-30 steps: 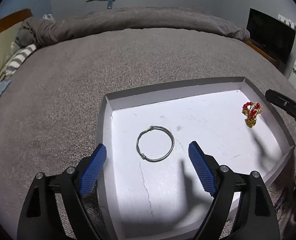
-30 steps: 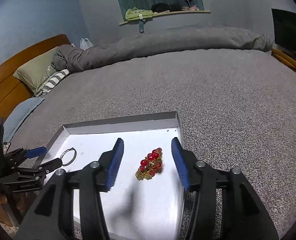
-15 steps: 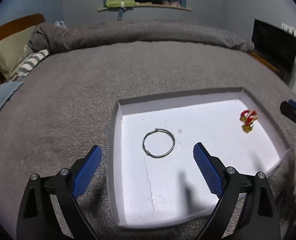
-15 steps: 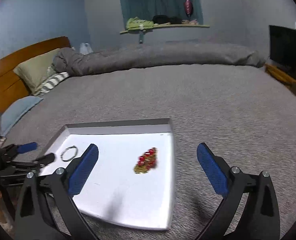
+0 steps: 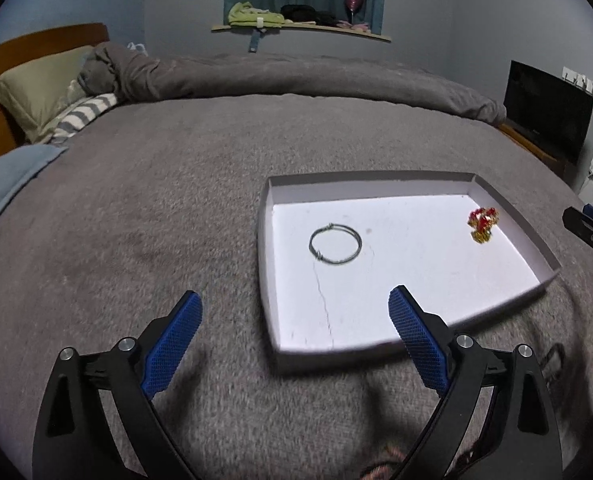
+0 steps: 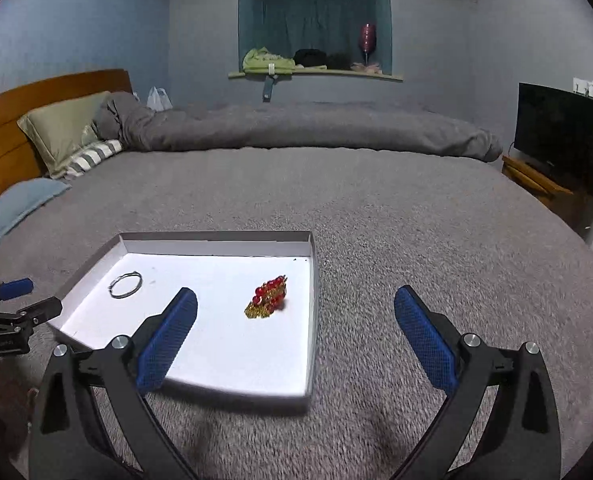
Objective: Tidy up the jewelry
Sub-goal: 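Move both open grippers back over the jewelry pile, then grasp the pink beaded bracelet with the left gripper while the right gripper grasps another silver bangle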
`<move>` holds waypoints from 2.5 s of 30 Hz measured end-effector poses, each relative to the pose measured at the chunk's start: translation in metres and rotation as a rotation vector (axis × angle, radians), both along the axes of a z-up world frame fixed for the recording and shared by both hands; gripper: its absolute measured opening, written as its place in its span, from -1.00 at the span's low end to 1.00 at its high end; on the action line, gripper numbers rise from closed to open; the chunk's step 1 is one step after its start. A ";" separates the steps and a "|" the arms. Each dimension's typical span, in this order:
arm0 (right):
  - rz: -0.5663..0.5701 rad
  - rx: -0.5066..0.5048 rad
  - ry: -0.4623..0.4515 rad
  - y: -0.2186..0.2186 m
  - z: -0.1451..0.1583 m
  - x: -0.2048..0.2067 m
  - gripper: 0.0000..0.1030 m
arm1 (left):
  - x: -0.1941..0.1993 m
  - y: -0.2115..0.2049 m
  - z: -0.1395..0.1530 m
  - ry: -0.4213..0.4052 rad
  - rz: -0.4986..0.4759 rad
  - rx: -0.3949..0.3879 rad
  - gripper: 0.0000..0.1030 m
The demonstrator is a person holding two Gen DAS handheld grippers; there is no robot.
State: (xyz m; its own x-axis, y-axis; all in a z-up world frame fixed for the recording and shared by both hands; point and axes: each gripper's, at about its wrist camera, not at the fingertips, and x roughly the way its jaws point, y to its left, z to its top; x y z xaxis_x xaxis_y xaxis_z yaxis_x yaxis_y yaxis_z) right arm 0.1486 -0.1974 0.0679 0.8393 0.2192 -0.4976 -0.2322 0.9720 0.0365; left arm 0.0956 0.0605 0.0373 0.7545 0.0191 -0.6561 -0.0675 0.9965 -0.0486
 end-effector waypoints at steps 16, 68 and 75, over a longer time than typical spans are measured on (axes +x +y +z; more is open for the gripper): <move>0.003 0.023 0.061 -0.032 -0.026 -0.040 0.89 | -0.041 -0.020 -0.016 0.001 -0.067 0.054 0.86; 0.229 -0.062 0.239 -0.008 -0.082 -0.119 -0.60 | -0.102 -0.024 -0.038 0.089 -0.227 0.043 -0.94; 0.205 -0.060 0.227 -0.012 -0.081 -0.119 -0.90 | -0.105 -0.023 -0.031 0.042 -0.229 0.044 -0.95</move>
State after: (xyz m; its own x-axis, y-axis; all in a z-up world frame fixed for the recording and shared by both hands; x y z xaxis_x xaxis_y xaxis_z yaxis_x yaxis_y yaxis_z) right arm 0.0300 -0.2097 -0.0126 0.6467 0.3369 -0.6843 -0.4163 0.9077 0.0534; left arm -0.0099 0.0372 0.0067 0.7147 -0.1198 -0.6891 0.1594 0.9872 -0.0063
